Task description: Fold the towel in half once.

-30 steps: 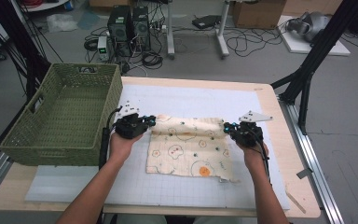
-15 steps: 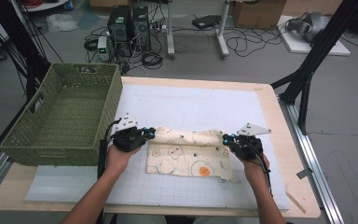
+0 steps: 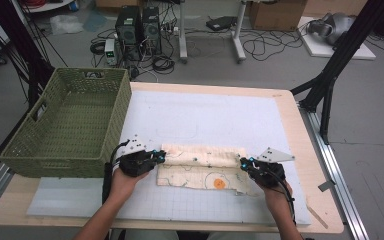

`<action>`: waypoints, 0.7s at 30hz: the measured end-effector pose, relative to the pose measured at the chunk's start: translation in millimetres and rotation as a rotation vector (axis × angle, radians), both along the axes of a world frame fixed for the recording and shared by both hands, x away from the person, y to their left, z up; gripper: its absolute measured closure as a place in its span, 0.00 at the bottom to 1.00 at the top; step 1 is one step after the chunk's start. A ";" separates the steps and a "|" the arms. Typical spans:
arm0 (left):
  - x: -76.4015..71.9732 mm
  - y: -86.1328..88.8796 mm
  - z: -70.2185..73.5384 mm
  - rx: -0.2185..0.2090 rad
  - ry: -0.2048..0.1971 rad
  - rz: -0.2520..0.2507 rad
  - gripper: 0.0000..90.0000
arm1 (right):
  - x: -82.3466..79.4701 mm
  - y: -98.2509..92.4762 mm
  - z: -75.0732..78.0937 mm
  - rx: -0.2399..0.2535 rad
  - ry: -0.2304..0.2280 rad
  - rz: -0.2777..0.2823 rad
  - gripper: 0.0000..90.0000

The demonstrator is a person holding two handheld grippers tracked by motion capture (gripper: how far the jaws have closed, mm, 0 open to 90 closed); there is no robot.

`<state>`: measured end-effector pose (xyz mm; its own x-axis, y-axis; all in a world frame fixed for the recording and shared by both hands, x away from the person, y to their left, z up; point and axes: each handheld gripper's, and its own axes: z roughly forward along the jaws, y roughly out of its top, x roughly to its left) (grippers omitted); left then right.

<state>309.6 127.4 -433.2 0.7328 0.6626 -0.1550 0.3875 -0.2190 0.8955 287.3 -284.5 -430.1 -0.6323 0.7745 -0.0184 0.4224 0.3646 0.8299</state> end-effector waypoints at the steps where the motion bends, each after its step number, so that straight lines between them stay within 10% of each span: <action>1: -2.2 0.8 -0.1 0.003 0.000 -0.003 0.94 | -1.6 -0.4 -0.4 0.001 0.002 0.006 0.95; 11: -14.9 5.7 -4.7 0.007 0.014 -0.027 0.93 | -16.5 -2.7 -3.5 -0.018 0.028 0.045 0.94; 21: -5.7 24.0 1.8 -0.104 0.038 0.070 0.59 | -22.8 -17.8 3.1 0.061 0.014 0.028 0.79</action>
<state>303.8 151.4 -431.4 0.6775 0.6909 -0.2523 0.4323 -0.0964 0.8966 264.5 -302.3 -427.1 -0.6540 0.7556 0.0372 0.4241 0.3255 0.8451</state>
